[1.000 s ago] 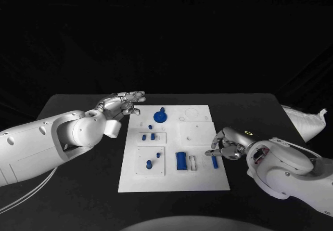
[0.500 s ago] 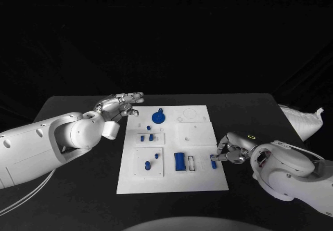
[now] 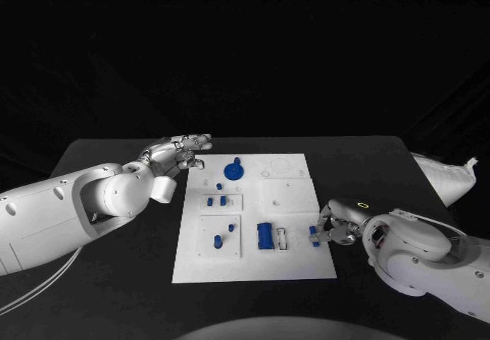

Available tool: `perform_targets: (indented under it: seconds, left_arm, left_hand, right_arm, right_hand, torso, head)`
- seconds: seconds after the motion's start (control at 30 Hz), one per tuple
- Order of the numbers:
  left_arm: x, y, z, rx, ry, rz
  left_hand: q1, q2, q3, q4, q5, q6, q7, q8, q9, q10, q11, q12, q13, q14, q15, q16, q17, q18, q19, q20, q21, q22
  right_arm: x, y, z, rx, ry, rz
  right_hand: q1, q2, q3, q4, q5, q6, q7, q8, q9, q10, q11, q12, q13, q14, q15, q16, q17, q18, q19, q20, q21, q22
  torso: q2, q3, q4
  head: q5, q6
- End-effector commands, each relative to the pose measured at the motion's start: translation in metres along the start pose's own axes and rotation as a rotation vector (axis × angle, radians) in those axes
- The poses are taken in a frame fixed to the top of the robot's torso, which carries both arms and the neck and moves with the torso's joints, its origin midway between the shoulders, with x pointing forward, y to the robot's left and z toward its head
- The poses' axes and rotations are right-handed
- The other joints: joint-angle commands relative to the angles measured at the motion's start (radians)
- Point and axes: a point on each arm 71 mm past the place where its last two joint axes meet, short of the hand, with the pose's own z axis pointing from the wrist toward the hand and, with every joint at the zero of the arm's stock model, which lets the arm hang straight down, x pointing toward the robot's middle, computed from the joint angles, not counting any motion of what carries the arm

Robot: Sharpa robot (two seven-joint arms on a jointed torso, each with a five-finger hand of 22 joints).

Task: Assemble the parts on the task board

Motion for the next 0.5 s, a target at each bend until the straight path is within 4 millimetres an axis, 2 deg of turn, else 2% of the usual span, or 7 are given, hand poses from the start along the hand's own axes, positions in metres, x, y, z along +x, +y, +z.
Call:
perform_targets:
  seconds: [0.03, 0.1, 0.3, 0.5]
  left_arm:
    - [0.003, -0.001, 0.0, 0.009, 0.019, -0.002]
    - [0.003, -0.001, 0.0, 0.009, 0.02, -0.002]
    - [0.002, -0.001, 0.0, 0.008, 0.02, -0.002]
    - [0.002, -0.001, 0.0, 0.008, 0.019, -0.002]
  left_hand:
    - [0.001, 0.004, -0.004, 0.0, -0.002, -0.004, 0.001, 0.007, -0.001, -0.007, 0.001, 0.006, 0.002, -0.006, 0.001, 0.0, -0.001, 0.01, -0.005, 0.0, -0.004, -0.001]
    - [0.001, 0.004, -0.004, 0.0, -0.002, -0.004, 0.001, 0.007, -0.001, -0.007, 0.001, 0.006, 0.002, -0.006, 0.001, 0.0, -0.001, 0.01, -0.005, 0.0, -0.004, -0.001]
    - [0.001, 0.004, -0.004, 0.0, -0.002, -0.004, 0.001, 0.007, -0.001, -0.007, 0.001, 0.006, 0.002, -0.006, 0.001, 0.0, -0.001, 0.01, -0.005, 0.0, -0.004, -0.001]
    - [0.001, 0.005, -0.004, 0.0, -0.001, -0.003, 0.0, 0.008, -0.001, -0.007, 0.0, 0.008, 0.002, -0.006, 0.001, 0.001, -0.002, 0.01, -0.005, 0.0, -0.004, -0.001]
  right_arm:
    - [0.004, 0.004, 0.002, -0.016, 0.016, -0.07]
    - [0.005, 0.006, 0.003, -0.021, 0.019, -0.085]
    - [0.012, 0.009, 0.007, -0.033, 0.036, -0.146]
    - [0.016, 0.011, 0.009, -0.038, 0.049, -0.21]
  right_hand:
    - [0.05, 0.019, 0.023, -0.017, -0.056, 0.009, 0.0, -0.009, -0.005, 0.037, -0.008, -0.005, -0.018, 0.08, -0.002, 0.002, 0.137, -0.017, 0.004, 0.004, 0.001, 0.0]
    - [0.069, 0.02, 0.042, -0.029, -0.082, 0.012, -0.001, -0.013, -0.008, 0.037, -0.01, -0.006, -0.017, 0.08, -0.002, 0.002, 0.137, -0.017, 0.004, 0.004, 0.002, 0.001]
    - [0.126, 0.02, 0.1, -0.069, -0.119, 0.019, -0.004, -0.024, -0.015, 0.036, -0.012, -0.008, -0.016, 0.081, -0.005, 0.003, 0.139, -0.018, 0.004, 0.002, 0.003, 0.005]
    - [0.172, 0.017, 0.156, -0.111, -0.122, 0.028, -0.004, -0.035, -0.023, 0.034, -0.013, -0.011, -0.015, 0.08, -0.006, 0.003, 0.14, -0.019, 0.005, 0.0, 0.005, 0.009]
  torso:
    - [0.001, 0.0004, 0.0004]
    - [0.0, 0.0006, 0.0005]
    - [0.0, 0.0002, 0.0012]
    - [0.0, 0.0002, -0.0002]
  head:
    - [0.0, -0.002]
    - [0.001, -0.003]
    - [0.003, -0.007]
    - [0.005, -0.011]
